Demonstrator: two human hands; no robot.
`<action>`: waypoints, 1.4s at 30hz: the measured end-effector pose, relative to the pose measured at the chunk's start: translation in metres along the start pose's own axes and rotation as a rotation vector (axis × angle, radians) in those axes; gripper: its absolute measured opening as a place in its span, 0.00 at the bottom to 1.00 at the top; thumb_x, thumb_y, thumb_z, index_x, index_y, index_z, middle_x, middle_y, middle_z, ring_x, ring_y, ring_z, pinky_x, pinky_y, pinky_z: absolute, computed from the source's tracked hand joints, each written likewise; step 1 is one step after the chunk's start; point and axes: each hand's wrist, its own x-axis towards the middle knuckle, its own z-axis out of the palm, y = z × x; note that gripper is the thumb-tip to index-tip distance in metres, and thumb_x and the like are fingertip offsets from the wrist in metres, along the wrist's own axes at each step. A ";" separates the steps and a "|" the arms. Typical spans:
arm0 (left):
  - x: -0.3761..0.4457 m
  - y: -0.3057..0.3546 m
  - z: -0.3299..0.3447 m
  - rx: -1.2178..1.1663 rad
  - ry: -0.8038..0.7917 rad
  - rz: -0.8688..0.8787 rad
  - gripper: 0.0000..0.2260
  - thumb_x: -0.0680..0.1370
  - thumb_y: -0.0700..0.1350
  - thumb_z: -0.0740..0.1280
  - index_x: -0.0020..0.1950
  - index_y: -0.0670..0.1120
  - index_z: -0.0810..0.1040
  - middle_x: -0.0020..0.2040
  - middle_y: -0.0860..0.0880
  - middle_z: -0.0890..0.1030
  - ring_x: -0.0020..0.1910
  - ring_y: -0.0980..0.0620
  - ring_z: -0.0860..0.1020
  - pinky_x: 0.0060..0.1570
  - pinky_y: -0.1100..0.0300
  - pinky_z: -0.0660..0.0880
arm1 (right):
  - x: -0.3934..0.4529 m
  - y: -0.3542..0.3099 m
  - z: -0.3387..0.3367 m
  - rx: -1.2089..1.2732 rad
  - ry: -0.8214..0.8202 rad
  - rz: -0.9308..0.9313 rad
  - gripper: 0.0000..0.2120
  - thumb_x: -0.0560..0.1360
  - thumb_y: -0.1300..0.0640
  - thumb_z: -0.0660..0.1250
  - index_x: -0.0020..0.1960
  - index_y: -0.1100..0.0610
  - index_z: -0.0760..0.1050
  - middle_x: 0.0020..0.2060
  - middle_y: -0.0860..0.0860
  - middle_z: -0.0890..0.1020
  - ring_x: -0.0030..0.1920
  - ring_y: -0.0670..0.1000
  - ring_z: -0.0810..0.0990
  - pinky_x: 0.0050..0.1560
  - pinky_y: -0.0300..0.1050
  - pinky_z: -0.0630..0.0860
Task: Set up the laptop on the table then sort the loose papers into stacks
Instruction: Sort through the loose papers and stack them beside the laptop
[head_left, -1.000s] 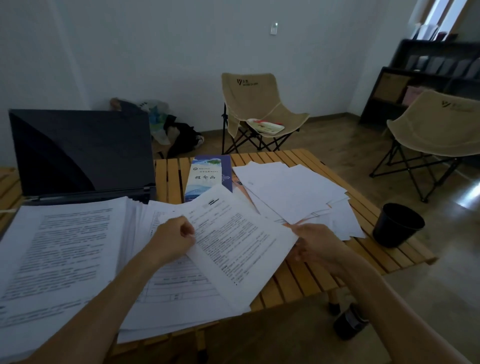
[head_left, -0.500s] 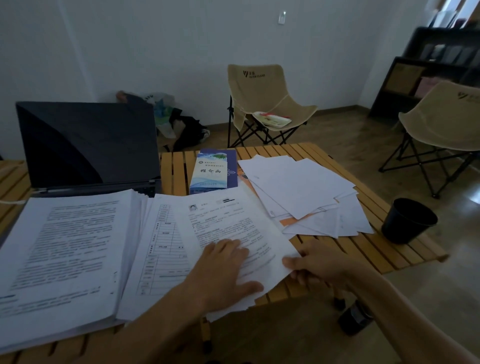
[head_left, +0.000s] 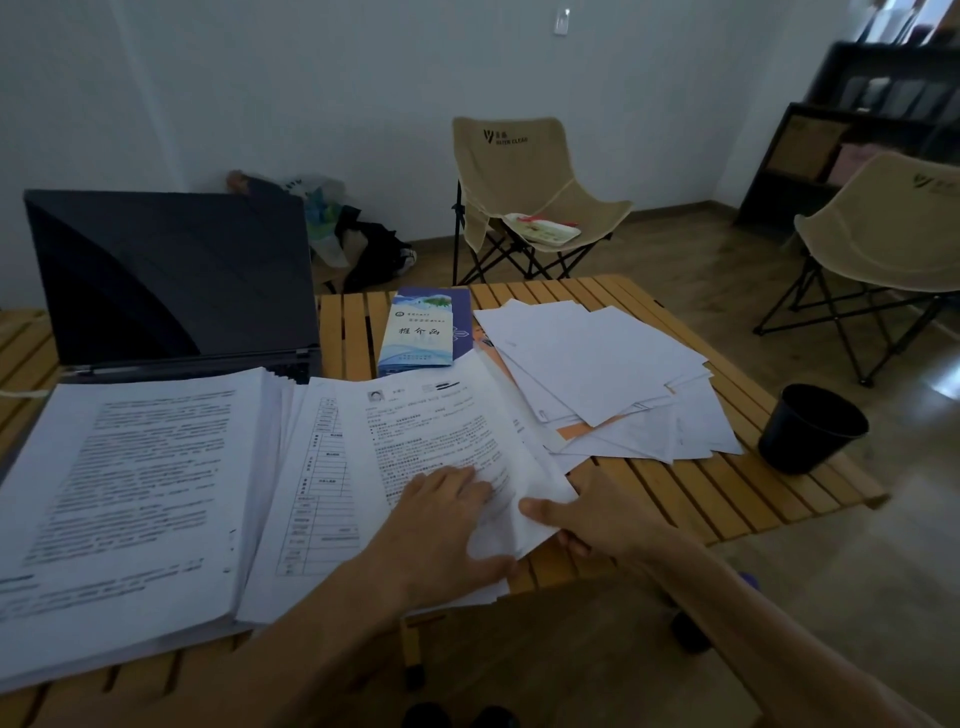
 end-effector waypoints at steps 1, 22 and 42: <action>-0.001 0.000 -0.001 0.002 0.002 0.003 0.39 0.72 0.72 0.60 0.76 0.52 0.61 0.77 0.51 0.61 0.76 0.52 0.57 0.75 0.50 0.55 | 0.000 0.000 0.000 0.010 -0.002 0.004 0.17 0.76 0.41 0.67 0.44 0.55 0.76 0.28 0.49 0.80 0.24 0.43 0.75 0.31 0.34 0.75; -0.007 0.002 -0.004 0.024 -0.073 -0.034 0.39 0.71 0.74 0.55 0.76 0.55 0.57 0.77 0.55 0.58 0.77 0.53 0.55 0.76 0.45 0.53 | -0.002 -0.002 -0.021 0.621 -0.313 0.177 0.10 0.84 0.56 0.57 0.63 0.57 0.70 0.57 0.59 0.82 0.56 0.61 0.83 0.49 0.55 0.84; -0.008 0.004 -0.009 0.036 -0.082 -0.050 0.39 0.72 0.73 0.57 0.77 0.55 0.55 0.77 0.54 0.59 0.76 0.52 0.55 0.75 0.43 0.54 | 0.007 0.001 -0.021 0.587 -0.311 0.090 0.16 0.86 0.55 0.51 0.64 0.60 0.74 0.56 0.59 0.84 0.58 0.60 0.83 0.50 0.52 0.84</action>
